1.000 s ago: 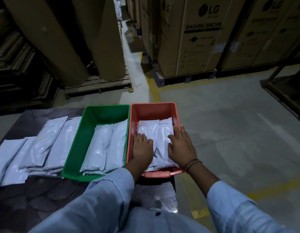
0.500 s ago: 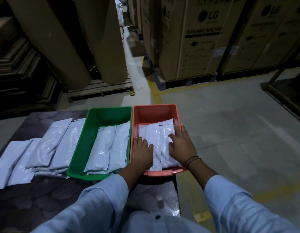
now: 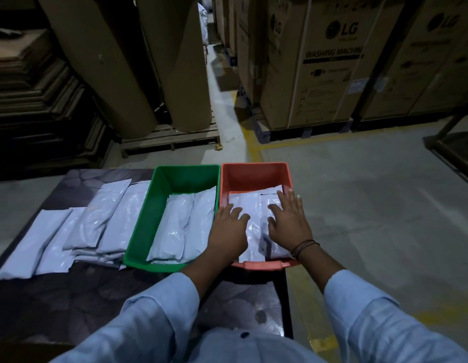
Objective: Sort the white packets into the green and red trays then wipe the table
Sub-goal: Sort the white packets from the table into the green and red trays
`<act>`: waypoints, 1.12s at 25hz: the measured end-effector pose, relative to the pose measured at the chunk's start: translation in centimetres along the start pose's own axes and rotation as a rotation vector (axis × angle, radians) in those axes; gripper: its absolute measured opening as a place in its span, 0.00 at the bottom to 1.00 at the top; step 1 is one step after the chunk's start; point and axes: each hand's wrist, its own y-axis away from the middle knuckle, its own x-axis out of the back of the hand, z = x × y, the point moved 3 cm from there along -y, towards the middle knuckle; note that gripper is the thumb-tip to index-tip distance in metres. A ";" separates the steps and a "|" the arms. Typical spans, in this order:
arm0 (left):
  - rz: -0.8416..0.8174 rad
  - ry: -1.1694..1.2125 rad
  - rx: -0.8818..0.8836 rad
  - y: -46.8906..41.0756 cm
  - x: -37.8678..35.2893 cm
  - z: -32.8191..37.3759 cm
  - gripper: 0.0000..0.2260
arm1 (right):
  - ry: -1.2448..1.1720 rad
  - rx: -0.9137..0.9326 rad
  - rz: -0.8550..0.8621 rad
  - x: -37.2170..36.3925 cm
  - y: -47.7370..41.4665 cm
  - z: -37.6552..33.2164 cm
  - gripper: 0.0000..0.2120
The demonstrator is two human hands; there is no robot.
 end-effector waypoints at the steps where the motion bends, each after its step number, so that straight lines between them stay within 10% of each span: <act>1: 0.029 0.004 0.007 0.2 0.5 -0.5 0.22 | -0.015 0.023 0.012 0.0 -0.3 -1.1 0.15; 13: 0.254 0.098 0.263 8.5 3.4 -13.6 0.16 | -0.226 0.215 0.082 -2.3 -3.2 -18.7 0.18; 28: 0.378 0.336 0.633 24.0 1.6 -49.5 0.15 | -0.289 0.317 0.116 -10.3 -6.9 -53.1 0.16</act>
